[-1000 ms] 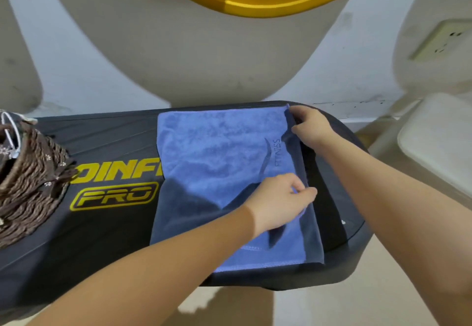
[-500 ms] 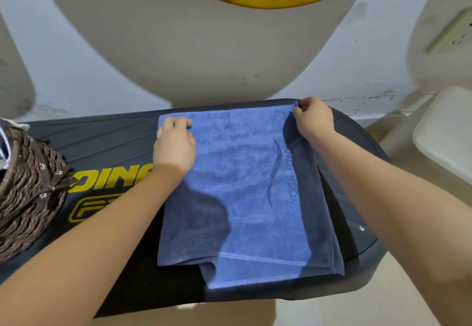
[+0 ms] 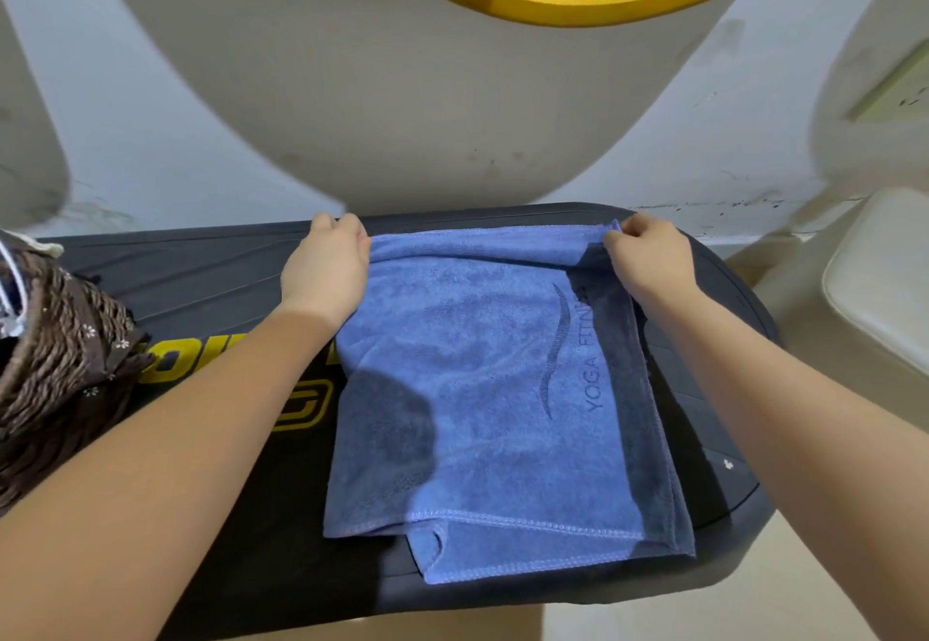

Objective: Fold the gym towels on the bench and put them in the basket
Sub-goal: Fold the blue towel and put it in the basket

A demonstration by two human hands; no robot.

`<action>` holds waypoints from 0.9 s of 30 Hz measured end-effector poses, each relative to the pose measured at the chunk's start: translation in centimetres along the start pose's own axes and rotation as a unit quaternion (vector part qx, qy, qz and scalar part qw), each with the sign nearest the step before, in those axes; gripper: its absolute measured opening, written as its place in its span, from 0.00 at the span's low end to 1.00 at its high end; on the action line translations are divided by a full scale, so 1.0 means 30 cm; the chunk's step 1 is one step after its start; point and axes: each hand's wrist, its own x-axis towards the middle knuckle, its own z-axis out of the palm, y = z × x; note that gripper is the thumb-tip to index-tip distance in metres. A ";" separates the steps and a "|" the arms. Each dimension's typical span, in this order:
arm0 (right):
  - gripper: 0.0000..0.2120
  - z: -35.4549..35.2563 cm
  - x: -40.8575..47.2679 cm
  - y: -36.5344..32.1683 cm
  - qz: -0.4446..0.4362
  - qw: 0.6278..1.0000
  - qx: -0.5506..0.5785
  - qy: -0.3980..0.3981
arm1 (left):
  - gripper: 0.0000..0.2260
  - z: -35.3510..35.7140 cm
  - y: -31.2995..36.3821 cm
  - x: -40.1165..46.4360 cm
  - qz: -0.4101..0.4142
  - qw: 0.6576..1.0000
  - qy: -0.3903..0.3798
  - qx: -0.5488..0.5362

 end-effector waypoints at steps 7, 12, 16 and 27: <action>0.04 0.019 0.024 -0.014 0.026 0.999 -0.038 -0.018 | 0.12 -0.002 -0.031 -0.001 0.003 1.000 -0.006 -0.007; 0.14 0.066 0.063 -0.014 -0.004 0.997 -0.080 0.007 | 0.10 0.002 -0.050 0.018 -0.023 0.999 0.003 -0.023; 0.16 0.089 0.059 -0.032 -0.051 0.992 -0.119 -0.003 | 0.05 -0.005 -0.055 0.046 -0.062 0.994 0.016 -0.089; 0.11 0.070 0.183 -0.132 -0.072 0.992 -0.098 0.035 | 0.06 -0.082 -0.039 0.145 -0.032 0.975 0.121 -0.181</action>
